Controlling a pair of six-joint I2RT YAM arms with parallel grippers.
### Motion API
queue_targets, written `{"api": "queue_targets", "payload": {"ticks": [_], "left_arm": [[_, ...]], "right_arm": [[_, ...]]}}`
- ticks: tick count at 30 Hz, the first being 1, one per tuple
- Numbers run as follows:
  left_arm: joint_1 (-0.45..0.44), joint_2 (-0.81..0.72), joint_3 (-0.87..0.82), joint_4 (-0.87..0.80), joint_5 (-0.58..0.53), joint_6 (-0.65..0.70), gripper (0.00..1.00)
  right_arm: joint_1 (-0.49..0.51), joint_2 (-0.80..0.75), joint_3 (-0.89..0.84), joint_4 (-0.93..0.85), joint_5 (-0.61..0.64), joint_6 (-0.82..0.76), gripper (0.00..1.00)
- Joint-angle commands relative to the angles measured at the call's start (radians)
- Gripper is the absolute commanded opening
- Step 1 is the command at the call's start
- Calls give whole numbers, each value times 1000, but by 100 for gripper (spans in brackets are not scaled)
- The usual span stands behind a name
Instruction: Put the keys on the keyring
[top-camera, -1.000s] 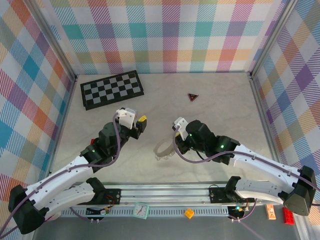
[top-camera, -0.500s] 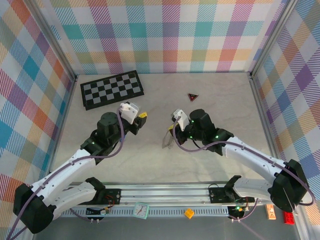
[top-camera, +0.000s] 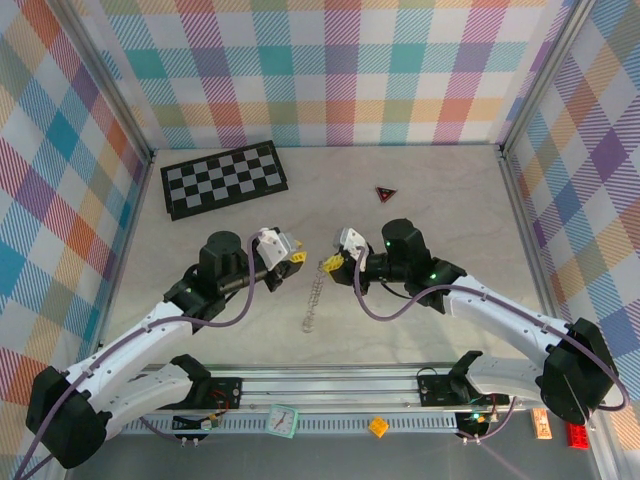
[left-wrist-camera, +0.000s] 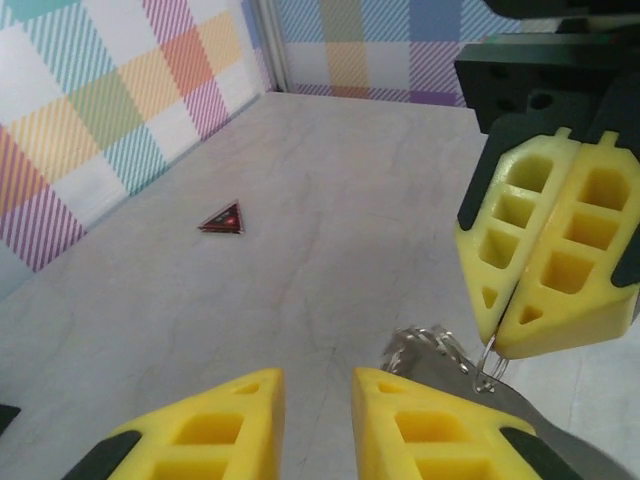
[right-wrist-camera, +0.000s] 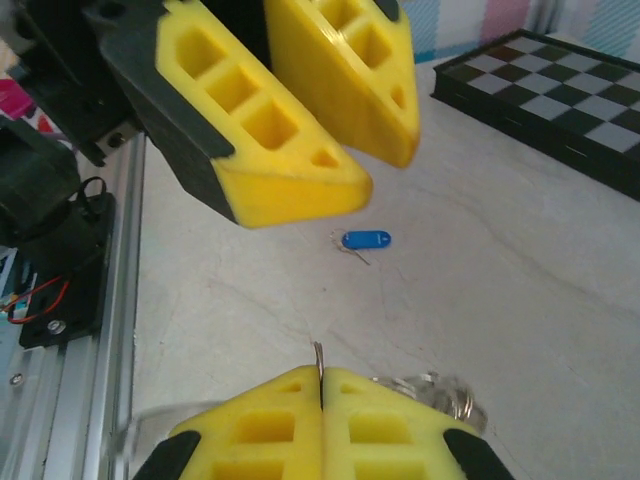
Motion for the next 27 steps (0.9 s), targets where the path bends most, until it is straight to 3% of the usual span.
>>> {"api": "queue_targets", "payload": {"ticks": [1, 5, 12, 16, 27], "left_arm": [[7, 35, 13, -68, 92, 37, 23], [7, 70, 19, -102, 164, 38, 18], [5, 13, -44, -72, 232, 39, 16], [-3, -5, -93, -34, 296, 60, 11], [-30, 26, -129, 67, 360, 59, 21]], "right_arm": [[-9, -13, -10, 55, -95, -43, 0], [-9, -38, -45, 83, -112, -56, 0], [-10, -68, -80, 89, -134, -90, 0], [-9, -64, -85, 101, -169, -95, 0], [-1, -46, -89, 124, -208, -95, 0]]}}
